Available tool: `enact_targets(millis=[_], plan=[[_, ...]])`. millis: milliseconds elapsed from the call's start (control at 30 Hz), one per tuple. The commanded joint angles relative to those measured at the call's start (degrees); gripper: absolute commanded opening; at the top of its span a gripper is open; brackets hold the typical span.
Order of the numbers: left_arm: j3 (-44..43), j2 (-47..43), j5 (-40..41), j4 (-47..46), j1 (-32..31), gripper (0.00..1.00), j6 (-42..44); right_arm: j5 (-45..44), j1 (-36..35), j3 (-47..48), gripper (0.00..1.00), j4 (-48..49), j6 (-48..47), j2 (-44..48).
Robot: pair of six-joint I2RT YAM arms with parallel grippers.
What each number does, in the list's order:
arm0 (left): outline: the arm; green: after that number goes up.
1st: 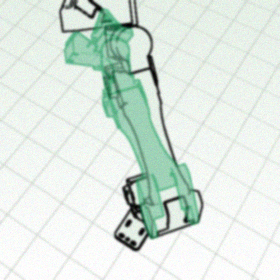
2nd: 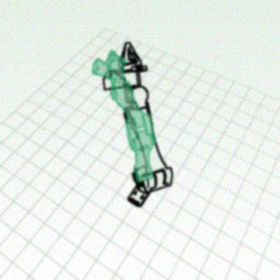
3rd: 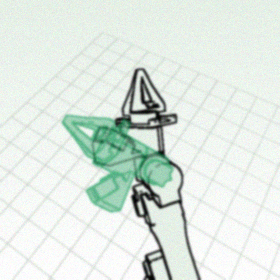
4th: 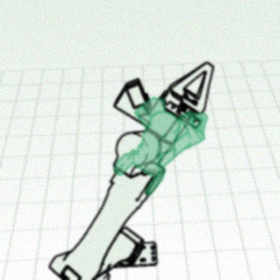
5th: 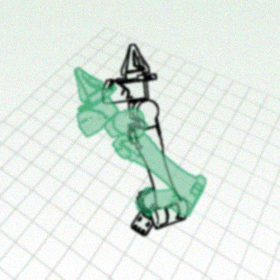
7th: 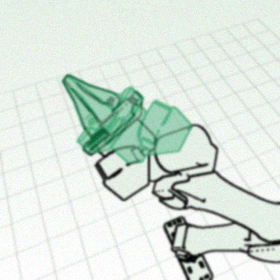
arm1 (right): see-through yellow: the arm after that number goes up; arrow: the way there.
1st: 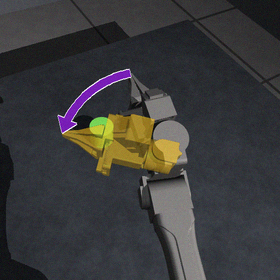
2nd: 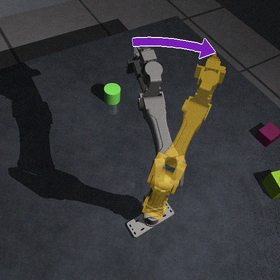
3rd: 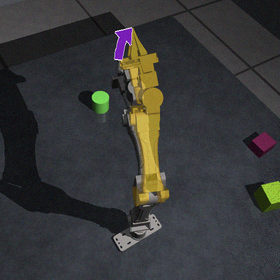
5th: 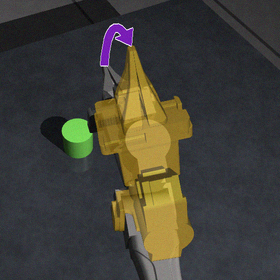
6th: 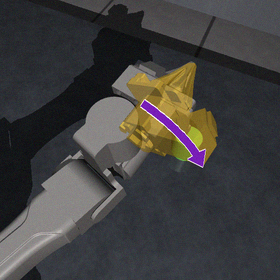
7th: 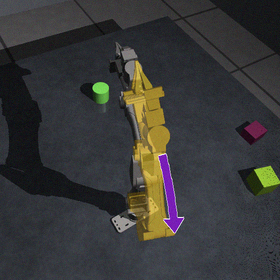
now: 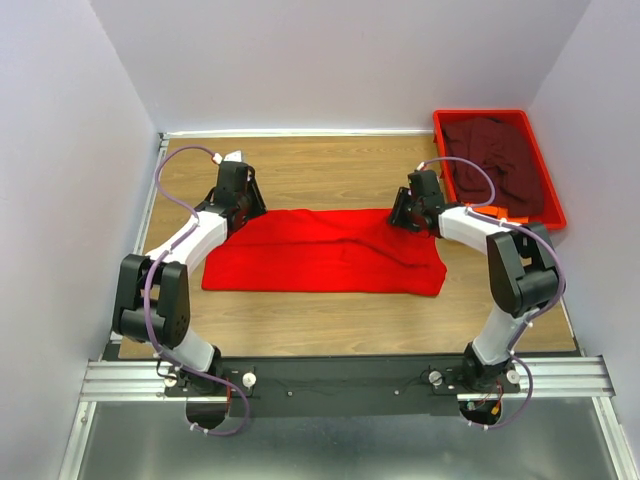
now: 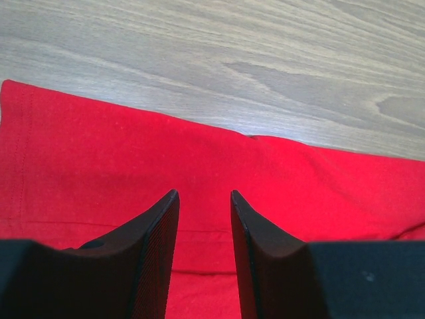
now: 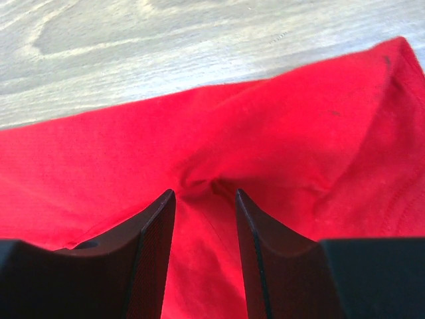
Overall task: Fold and stack the t-shirts
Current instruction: Fold the tshirt
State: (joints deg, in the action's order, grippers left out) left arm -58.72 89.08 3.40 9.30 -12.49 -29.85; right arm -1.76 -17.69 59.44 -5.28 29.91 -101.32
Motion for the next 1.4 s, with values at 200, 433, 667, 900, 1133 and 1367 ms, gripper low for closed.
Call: enact_targets(millis=[200, 433, 667, 900, 1133, 1367], plan=[[-1.14, 0.83, -1.11, 0.02, -0.17, 0.44, 1.11, -1.49, -0.32, 1.56, 0.38, 1.23, -0.64, -1.87], [-0.87, 0.83, -1.11, -0.25, -0.17, 0.44, 1.19, 0.35, -0.24, 0.77, 0.16, 1.15, -0.47, -1.08], [-0.52, 0.92, -1.38, -0.51, -0.17, 0.43, 1.19, 1.41, -0.41, -0.38, 0.00, 1.15, -0.29, 0.50], [-0.43, 0.92, -1.47, -0.77, -0.17, 0.43, 1.11, 3.51, -0.68, -2.31, 0.00, 1.15, 0.23, 4.81], [-0.26, 0.75, -1.64, -0.86, -0.17, 0.42, 1.11, 4.31, -3.31, -4.68, 0.00, 0.27, 0.59, 10.34], [0.01, 0.48, -1.99, -0.86, -0.17, 0.42, 1.02, 3.26, -9.19, -5.56, 0.01, -2.10, 1.73, 14.74]])
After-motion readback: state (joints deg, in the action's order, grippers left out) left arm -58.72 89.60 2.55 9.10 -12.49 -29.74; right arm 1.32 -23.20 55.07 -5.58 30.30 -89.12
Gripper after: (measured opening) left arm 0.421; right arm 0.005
